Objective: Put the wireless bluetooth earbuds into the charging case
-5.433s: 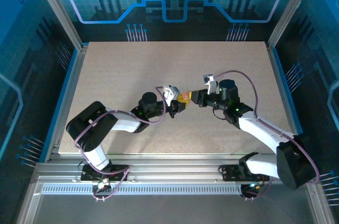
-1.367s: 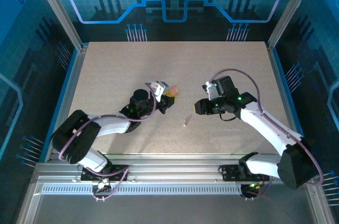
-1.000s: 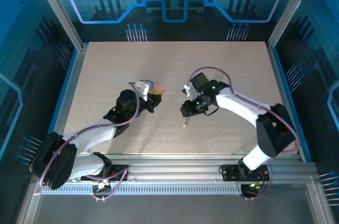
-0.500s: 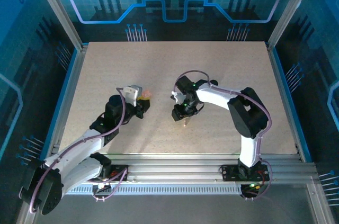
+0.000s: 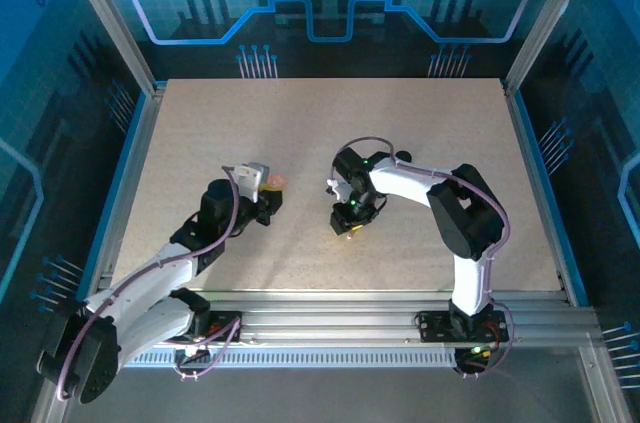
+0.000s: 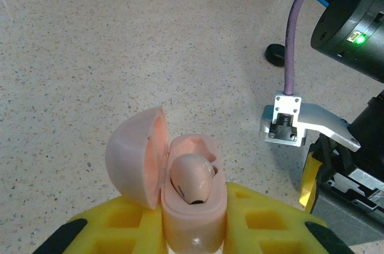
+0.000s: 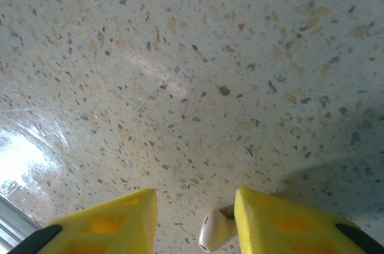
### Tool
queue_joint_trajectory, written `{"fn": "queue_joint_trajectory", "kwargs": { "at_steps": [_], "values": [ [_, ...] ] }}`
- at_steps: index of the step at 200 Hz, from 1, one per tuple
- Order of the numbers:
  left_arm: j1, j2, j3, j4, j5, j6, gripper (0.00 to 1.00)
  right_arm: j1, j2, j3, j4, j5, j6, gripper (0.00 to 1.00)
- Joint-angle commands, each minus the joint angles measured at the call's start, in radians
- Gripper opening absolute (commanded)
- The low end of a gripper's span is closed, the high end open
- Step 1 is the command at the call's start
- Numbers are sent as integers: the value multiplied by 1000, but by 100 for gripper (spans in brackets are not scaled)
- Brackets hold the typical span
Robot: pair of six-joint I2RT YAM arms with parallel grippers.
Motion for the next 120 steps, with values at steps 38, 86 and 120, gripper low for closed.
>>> {"fn": "queue_joint_trajectory", "kwargs": {
  "at_steps": [38,86,120],
  "values": [
    [11,4,11,22,7,8,22,14,-37,-25,-108,37,-32,40],
    [11,-2,2,23,8,9,22,15,-101,-38,-166,59,-46,40],
    [11,-4,-1,25,11,5,23,26,-112,10,-181,88,-164,40]
  ]
}}
